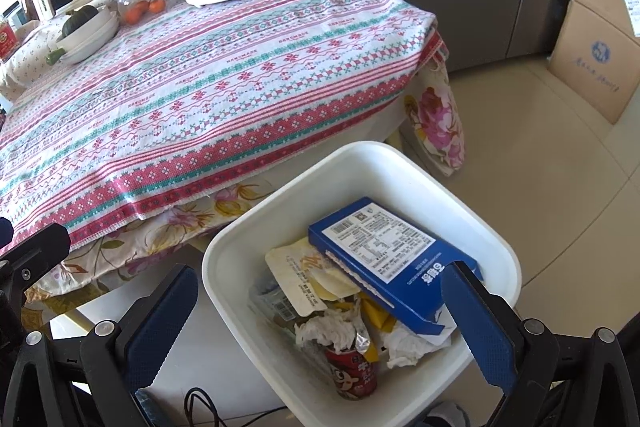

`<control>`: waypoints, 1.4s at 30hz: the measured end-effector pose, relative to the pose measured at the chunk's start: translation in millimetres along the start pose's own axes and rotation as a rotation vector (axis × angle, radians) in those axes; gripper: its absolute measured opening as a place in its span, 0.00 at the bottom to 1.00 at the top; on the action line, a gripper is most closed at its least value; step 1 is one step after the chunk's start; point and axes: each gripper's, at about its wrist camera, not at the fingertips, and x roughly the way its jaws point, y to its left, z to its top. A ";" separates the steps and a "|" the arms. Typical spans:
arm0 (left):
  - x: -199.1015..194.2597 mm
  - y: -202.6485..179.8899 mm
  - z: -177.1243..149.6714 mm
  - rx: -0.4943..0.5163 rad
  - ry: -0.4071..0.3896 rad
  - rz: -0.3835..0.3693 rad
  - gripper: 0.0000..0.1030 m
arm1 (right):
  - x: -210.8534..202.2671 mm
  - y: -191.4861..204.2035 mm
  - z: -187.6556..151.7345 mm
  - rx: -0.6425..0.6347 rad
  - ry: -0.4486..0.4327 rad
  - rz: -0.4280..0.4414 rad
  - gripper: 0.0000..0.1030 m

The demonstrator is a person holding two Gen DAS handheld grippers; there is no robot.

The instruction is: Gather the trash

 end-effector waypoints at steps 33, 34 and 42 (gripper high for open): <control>9.8 -2.6 -2.3 0.004 0.033 -0.041 0.88 | -0.2 1.5 0.0 -0.021 -0.009 -0.052 0.98; 9.6 -2.7 -2.2 0.004 0.033 -0.041 0.88 | -0.3 1.6 0.0 -0.022 -0.010 -0.053 0.98; 12.2 -1.7 -3.5 0.004 0.042 -0.048 0.88 | 0.0 1.4 0.2 -0.022 -0.009 -0.064 0.98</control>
